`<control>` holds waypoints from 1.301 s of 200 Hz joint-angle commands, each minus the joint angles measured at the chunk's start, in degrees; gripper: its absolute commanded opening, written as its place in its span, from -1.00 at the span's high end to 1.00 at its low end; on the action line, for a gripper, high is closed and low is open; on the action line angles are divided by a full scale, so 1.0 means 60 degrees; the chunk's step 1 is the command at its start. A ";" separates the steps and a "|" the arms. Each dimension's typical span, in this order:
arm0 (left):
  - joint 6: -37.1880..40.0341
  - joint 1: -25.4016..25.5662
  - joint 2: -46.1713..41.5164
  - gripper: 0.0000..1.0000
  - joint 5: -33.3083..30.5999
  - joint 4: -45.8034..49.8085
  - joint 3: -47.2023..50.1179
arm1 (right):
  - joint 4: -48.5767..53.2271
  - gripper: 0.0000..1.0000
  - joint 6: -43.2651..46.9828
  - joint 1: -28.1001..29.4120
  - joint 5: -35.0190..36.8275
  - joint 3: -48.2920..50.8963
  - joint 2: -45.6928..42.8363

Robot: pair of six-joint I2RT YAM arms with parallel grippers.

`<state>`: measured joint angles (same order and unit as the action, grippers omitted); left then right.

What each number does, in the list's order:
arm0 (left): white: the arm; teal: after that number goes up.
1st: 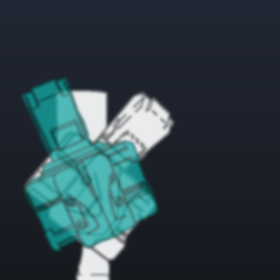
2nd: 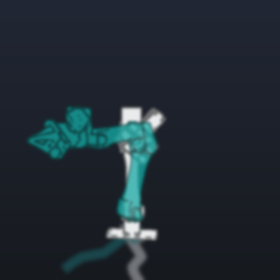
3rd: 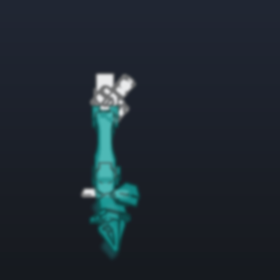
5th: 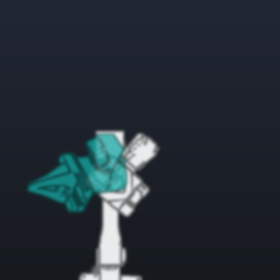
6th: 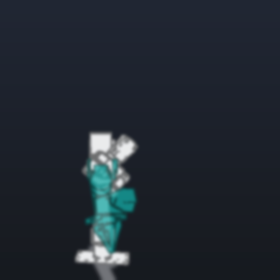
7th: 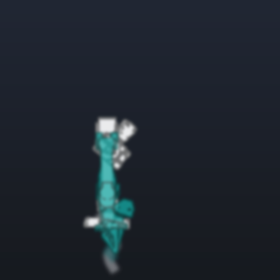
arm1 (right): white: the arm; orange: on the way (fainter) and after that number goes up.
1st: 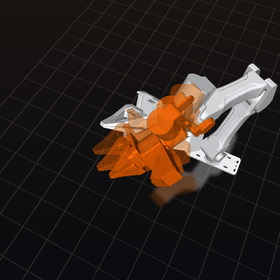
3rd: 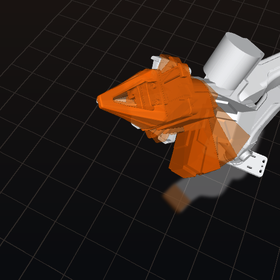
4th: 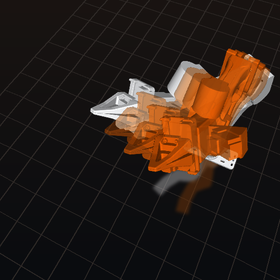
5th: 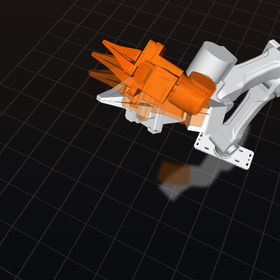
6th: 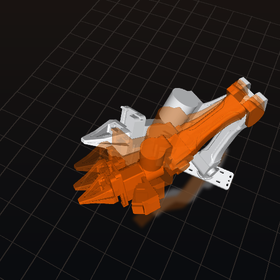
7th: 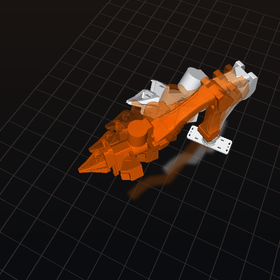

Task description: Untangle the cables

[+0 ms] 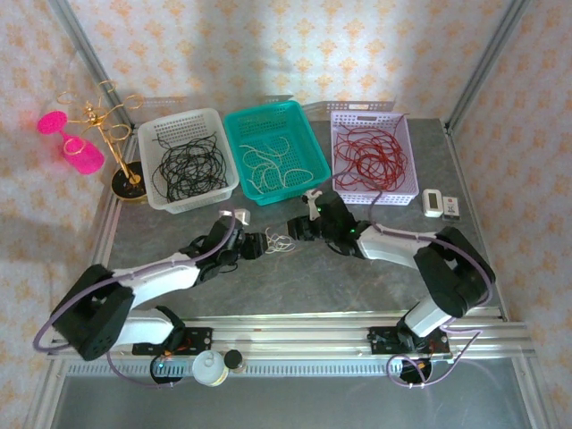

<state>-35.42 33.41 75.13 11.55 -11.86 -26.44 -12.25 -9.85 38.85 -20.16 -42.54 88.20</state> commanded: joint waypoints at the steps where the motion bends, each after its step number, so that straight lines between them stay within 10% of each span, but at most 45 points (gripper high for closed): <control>1: -0.0401 0.0105 0.0649 0.02 -0.0314 -0.1548 -0.0031 | -0.0344 -0.10 -0.0005 0.0040 0.0317 0.0416 -0.0657; 119: -0.1128 0.0291 0.2622 0.20 -0.1023 -0.2715 -0.0694 | -0.0448 -0.11 0.0173 0.0036 0.0051 0.0858 -0.0960; 172: -0.1187 0.0389 0.2907 1.00 -0.1198 -0.3140 -0.0721 | -0.0485 -0.08 0.0180 0.0040 -0.0067 0.0977 -0.1324; 260: 0.0001 0.1691 -0.1343 1.00 -0.2715 -0.0396 -0.0936 | -0.3082 -0.10 -0.0904 -0.0052 -0.0262 0.2488 -0.2896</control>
<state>-38.50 43.05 73.01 -0.34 -21.37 -29.80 -25.96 -10.26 38.85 -21.41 -26.87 69.30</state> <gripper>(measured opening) 0.041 0.564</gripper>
